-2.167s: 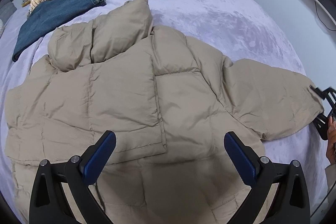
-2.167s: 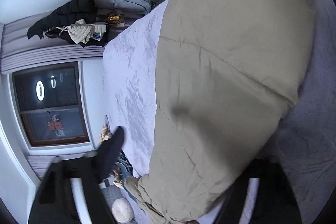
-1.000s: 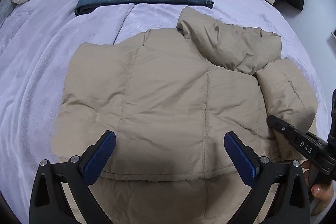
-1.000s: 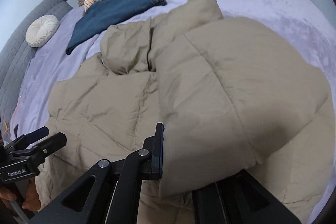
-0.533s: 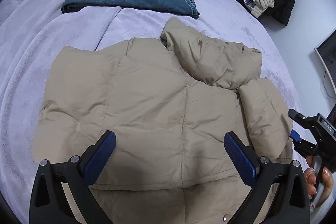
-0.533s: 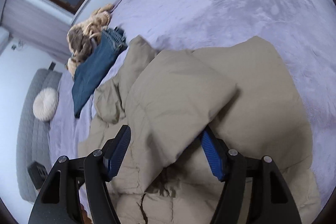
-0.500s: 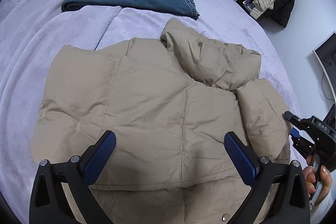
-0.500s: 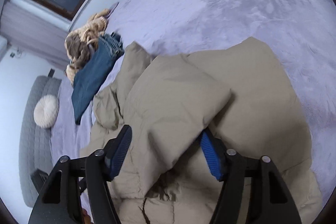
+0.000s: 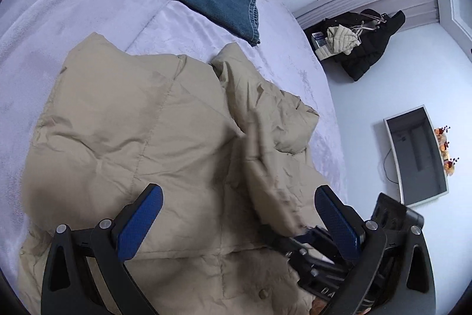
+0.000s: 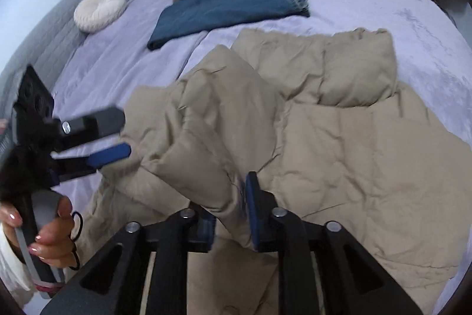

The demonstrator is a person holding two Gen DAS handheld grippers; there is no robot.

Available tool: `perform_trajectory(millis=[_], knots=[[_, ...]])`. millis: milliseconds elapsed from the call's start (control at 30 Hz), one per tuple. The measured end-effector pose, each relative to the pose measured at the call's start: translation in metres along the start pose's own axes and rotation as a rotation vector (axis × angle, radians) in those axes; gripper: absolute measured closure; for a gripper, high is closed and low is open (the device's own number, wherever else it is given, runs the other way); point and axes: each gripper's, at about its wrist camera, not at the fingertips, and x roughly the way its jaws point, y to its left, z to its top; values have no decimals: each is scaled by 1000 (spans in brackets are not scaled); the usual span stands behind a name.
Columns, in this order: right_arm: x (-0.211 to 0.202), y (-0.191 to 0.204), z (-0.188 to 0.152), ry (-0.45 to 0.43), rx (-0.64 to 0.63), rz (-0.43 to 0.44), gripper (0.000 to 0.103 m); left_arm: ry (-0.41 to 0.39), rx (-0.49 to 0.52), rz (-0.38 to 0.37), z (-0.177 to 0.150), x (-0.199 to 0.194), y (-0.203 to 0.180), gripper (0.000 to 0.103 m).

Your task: Fold large clothes

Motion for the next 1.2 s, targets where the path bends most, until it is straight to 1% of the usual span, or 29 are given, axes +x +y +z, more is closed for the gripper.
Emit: perform_trajectory(millis=[33, 133, 200, 233, 300, 367, 400, 467, 500, 533, 567, 600, 633, 667, 700, 733, 767, 800, 833, 867, 933, 967, 1033, 1067, 1167, 1200], knots=[[1, 0, -3, 15, 7, 13, 48, 11, 0, -7, 0, 3, -1, 0], [-9, -16, -17, 32, 55, 54, 42, 50, 5, -18, -2, 18, -4, 0], [-23, -41, -33, 35, 121, 64, 39, 72, 15, -8, -3, 30, -7, 0], [-31, -61, -44, 35, 178, 70, 37, 82, 23, 1, -2, 36, -9, 0], [-42, -104, -64, 35, 320, 88, 37, 101, 41, 21, -1, 50, -15, 0], [-54, -153, -91, 13, 520, 121, 37, 121, 63, 37, 0, 63, -20, 0], [-59, -176, -104, -7, 620, 138, 37, 131, 81, 48, -1, 70, -24, 0], [-69, -215, -127, -79, 803, 177, 37, 141, 109, 68, -1, 80, -32, 0], [-72, -229, -134, -116, 865, 191, 37, 143, 122, 82, -2, 86, -36, 4], [-75, -244, -142, -158, 936, 204, 37, 144, 134, 91, -2, 90, -40, 11], [-77, -255, -148, -192, 997, 215, 37, 148, 148, 106, -2, 94, -44, 34], [-77, -266, -152, -227, 1058, 230, 37, 156, 160, 127, -3, 97, -47, 69], [-75, -275, -155, -252, 1112, 254, 38, 166, 171, 145, -3, 100, -48, 87], [-74, -281, -155, -266, 1144, 259, 58, 166, 173, 146, -3, 98, -49, 92], [-74, -286, -153, -266, 1151, 250, 79, 128, 182, 156, -3, 90, -49, 92], [-74, -287, -146, -263, 1131, 244, 98, 100, 198, 160, -3, 81, -50, 92], [-77, -283, -137, -270, 1089, 235, 98, 69, 214, 173, -4, 70, -50, 92], [-78, -277, -129, -272, 1039, 229, 98, 52, 221, 188, -4, 63, -47, 92], [-79, -268, -117, -264, 962, 216, 99, 47, 223, 202, -4, 59, -42, 92], [-82, -266, -110, -251, 908, 196, 99, 52, 218, 216, -5, 57, -35, 92], [-75, -256, -104, -200, 813, 122, 99, 74, 198, 253, -8, 60, -19, 92], [-67, -254, -103, -175, 794, 96, 99, 77, 202, 272, -10, 64, -13, 92], [-52, -259, -110, -147, 803, 83, 99, 73, 211, 285, -15, 68, -5, 91], [-47, -263, -115, -144, 813, 88, 99, 70, 211, 293, -16, 69, -4, 89], [-44, -269, -123, -146, 834, 98, 98, 54, 227, 340, -16, 66, -6, 87], [-48, -267, -122, -135, 824, 89, 98, 46, 237, 367, -15, 63, -9, 80]])
